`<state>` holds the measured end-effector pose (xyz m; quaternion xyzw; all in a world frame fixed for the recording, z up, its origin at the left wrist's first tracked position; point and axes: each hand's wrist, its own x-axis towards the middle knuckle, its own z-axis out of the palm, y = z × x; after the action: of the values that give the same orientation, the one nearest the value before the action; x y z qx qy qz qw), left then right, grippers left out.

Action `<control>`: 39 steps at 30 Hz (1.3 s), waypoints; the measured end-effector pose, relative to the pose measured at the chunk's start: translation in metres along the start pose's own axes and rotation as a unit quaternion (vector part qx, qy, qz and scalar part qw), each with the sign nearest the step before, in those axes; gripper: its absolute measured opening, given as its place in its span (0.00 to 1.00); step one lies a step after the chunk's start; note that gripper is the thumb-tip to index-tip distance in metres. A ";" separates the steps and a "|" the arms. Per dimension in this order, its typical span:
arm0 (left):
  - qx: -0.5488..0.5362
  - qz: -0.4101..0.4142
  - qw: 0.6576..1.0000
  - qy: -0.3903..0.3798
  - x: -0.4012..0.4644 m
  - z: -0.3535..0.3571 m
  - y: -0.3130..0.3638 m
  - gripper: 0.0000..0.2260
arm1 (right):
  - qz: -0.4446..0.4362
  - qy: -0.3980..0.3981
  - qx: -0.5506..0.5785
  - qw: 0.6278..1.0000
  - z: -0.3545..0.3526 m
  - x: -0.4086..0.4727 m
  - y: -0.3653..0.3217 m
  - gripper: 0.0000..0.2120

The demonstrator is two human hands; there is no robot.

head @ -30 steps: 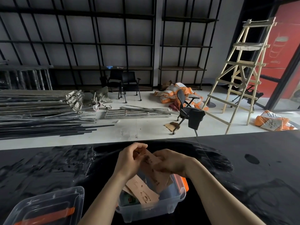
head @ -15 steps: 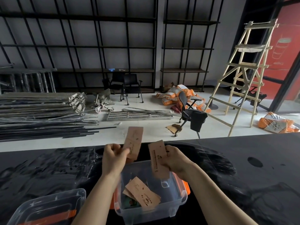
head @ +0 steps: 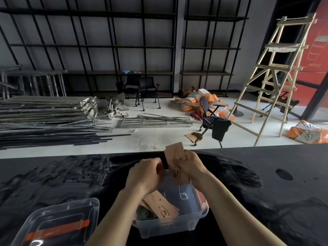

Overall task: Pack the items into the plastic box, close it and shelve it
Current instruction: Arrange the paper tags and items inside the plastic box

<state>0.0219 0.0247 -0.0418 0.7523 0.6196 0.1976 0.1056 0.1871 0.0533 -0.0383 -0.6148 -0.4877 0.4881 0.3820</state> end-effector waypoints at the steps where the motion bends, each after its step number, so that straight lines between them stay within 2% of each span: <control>1: 0.042 0.028 0.998 -0.027 0.000 -0.002 -0.005 0.07 | -0.001 0.005 -0.034 0.999 -0.004 0.000 0.000 0.09; 4: 0.176 0.094 0.965 -0.173 -0.006 -0.003 -0.015 0.23 | -0.007 -0.029 -0.152 0.988 -0.009 -0.003 0.000 0.11; 7: 0.327 0.196 0.902 -0.203 -0.008 0.002 -0.013 0.28 | -0.015 -0.055 -0.223 0.973 -0.005 -0.008 0.002 0.11; 10: 0.378 0.218 0.871 -0.225 -0.011 0.016 -0.014 0.31 | -0.019 -0.058 -0.263 0.963 0.000 -0.007 0.006 0.13; 15: 0.361 0.214 0.859 -0.293 -0.009 0.019 -0.010 0.27 | -0.020 -0.060 -0.270 0.961 0.000 -0.004 0.006 0.11; 18: 0.324 0.207 0.878 -0.285 -0.010 0.020 -0.017 0.24 | -0.017 -0.049 -0.266 0.963 0.000 -0.001 0.008 0.09; 20: 0.304 0.204 0.888 -0.280 -0.013 0.022 -0.025 0.27 | -0.014 -0.044 -0.260 0.964 0.000 0.000 0.010 0.08; 22: 0.254 0.195 0.919 -0.230 -0.015 0.022 -0.032 0.22 | -0.009 -0.035 -0.245 0.969 -0.001 0.002 0.011 0.08; 24: 0.195 0.168 0.955 -0.145 -0.013 0.018 -0.032 0.15 | -0.002 -0.013 -0.229 0.973 -0.002 0.004 0.013 0.09; 26: 0.155 0.112 0.977 -0.095 -0.011 0.010 -0.033 0.19 | 0.013 0.022 -0.198 0.980 -0.005 0.006 0.011 0.12; 27: 0.113 0.076 0.988 -0.076 -0.009 0.007 -0.036 0.20 | 0.023 0.040 -0.175 0.983 -0.007 0.008 0.010 0.14; 29: -0.031 0.014 0.999 -0.018 -0.006 0.002 -0.040 0.10 | 0.042 0.067 -0.138 0.987 -0.013 0.011 0.008 0.14; 30: -0.109 -0.005 0.994 0.010 -0.005 0.000 -0.040 0.07 | 0.051 0.070 -0.122 0.989 -0.015 0.012 0.008 0.13; 32: -0.230 -0.037 0.971 0.048 -0.003 -0.004 -0.038 0.07 | 0.063 0.041 -0.082 0.994 -0.017 0.014 0.008 0.13; 34: -0.307 -0.058 0.946 0.085 0.000 -0.004 -0.037 0.10 | 0.078 -0.006 -0.050 0.996 -0.014 0.013 0.006 0.12; 37: -0.348 -0.053 0.924 0.149 0.005 -0.004 -0.034 0.10 | 0.101 -0.058 -0.046 0.992 -0.008 0.012 0.001 0.11; 39: -0.348 -0.018 0.919 0.187 0.007 -0.006 -0.030 0.09 | 0.124 -0.089 -0.011 0.988 -0.005 0.014 -0.001 0.12</control>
<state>-0.0062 0.0370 -0.0472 0.6065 0.5336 0.5356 0.2462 0.1925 0.0668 -0.0388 -0.6287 -0.4452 0.5793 0.2664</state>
